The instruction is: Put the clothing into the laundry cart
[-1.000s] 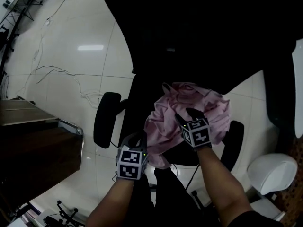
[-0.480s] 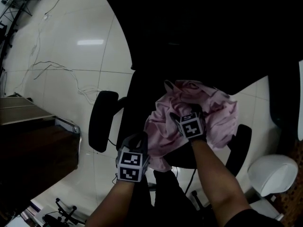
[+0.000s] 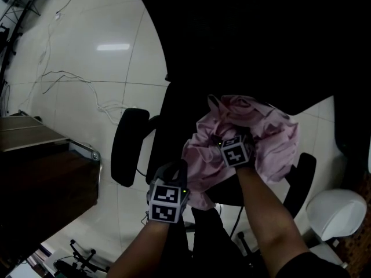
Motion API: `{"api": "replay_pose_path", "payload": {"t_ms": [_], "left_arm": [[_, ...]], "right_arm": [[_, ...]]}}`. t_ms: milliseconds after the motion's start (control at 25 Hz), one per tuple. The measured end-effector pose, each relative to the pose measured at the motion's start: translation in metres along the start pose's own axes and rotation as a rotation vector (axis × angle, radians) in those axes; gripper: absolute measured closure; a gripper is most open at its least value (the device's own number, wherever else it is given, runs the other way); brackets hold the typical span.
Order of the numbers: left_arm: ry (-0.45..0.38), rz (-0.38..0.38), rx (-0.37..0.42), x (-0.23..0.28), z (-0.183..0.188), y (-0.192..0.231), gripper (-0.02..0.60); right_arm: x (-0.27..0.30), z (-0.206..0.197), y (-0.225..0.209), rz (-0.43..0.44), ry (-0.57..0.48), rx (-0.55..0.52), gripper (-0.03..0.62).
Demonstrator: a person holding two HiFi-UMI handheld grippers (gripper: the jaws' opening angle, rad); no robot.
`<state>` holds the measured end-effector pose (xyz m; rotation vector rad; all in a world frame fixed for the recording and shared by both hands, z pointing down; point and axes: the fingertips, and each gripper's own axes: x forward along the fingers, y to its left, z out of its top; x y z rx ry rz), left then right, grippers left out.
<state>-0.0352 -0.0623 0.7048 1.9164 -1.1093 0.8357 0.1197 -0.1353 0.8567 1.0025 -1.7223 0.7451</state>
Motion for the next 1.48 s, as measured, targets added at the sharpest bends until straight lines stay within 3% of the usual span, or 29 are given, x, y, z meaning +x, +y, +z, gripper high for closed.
{"api": "replay_pose_path", "payload": {"t_ms": [120, 200, 320, 360, 400, 480, 600, 720, 880, 1120, 1480], "left_arm": [[-0.004, -0.003, -0.004, 0.001, 0.000, 0.001, 0.581], [-0.005, -0.004, -0.002, 0.000, -0.001, 0.001, 0.581], [-0.008, -0.007, -0.001, -0.002, -0.003, 0.000, 0.581], [-0.009, -0.008, 0.000, -0.003, -0.004, 0.000, 0.581], [-0.010, -0.009, 0.002, -0.004, -0.005, -0.001, 0.581], [-0.014, -0.008, 0.005, -0.008, -0.005, -0.002, 0.581], [-0.024, -0.004, 0.008, -0.018, -0.003, -0.001, 0.581], [-0.034, 0.002, 0.012, -0.029, -0.001, -0.002, 0.581], [-0.061, 0.011, 0.026, -0.048, 0.008, -0.005, 0.581], [-0.113, 0.030, 0.016, -0.073, 0.025, -0.006, 0.581], [-0.160, 0.029, 0.011, -0.128, 0.037, -0.029, 0.581]], "right_arm": [[0.001, 0.003, 0.001, 0.004, 0.004, 0.000, 0.112], [0.000, 0.006, 0.005, 0.011, -0.009, 0.001, 0.157], [-0.004, 0.008, 0.007, -0.010, -0.021, -0.001, 0.274], [-0.007, 0.011, 0.007, -0.011, -0.027, 0.002, 0.382], [-0.011, 0.014, 0.008, -0.003, -0.032, 0.009, 0.429], [-0.017, 0.017, 0.007, 0.031, -0.037, 0.041, 0.471], [-0.031, 0.021, 0.005, 0.117, -0.083, 0.136, 0.490], [-0.057, 0.029, 0.001, 0.189, -0.195, 0.228, 0.493], [-0.116, 0.042, -0.006, 0.206, -0.318, 0.254, 0.494], [-0.171, 0.053, 0.002, 0.239, -0.411, 0.285, 0.494], [-0.265, 0.074, 0.034, 0.430, -0.584, 0.422, 0.496]]}}
